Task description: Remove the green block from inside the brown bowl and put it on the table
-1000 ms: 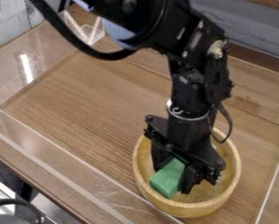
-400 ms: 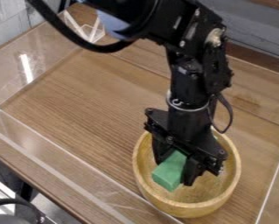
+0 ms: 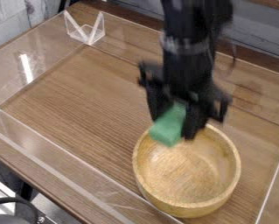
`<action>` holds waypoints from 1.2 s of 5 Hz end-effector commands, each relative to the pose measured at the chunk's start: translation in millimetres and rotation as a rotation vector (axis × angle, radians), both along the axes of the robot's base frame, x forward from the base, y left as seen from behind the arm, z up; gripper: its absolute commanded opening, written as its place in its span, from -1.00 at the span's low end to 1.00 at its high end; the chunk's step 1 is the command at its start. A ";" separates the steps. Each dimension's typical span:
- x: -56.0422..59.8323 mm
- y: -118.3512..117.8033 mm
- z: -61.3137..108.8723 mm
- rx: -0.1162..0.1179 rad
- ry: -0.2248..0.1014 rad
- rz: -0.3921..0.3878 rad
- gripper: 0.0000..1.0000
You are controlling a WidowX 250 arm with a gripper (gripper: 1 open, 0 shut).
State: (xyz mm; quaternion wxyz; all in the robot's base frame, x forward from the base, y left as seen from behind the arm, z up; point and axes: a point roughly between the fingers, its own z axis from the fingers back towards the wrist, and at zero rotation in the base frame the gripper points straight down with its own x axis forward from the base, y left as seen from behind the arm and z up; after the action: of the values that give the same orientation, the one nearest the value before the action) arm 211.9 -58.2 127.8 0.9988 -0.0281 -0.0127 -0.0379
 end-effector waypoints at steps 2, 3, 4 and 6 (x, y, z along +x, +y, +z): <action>13.4 86.5 58.3 0.019 -0.103 0.089 -1.00; 14.1 136.4 49.9 0.016 -0.118 0.076 -1.00; 6.9 125.3 30.2 0.017 -0.120 0.029 -1.00; 4.5 72.8 9.4 0.023 -0.122 -0.039 -1.00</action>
State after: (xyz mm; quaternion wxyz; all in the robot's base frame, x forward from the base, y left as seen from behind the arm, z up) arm 212.8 12.0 127.2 0.9965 -0.0203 -0.0502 -0.0641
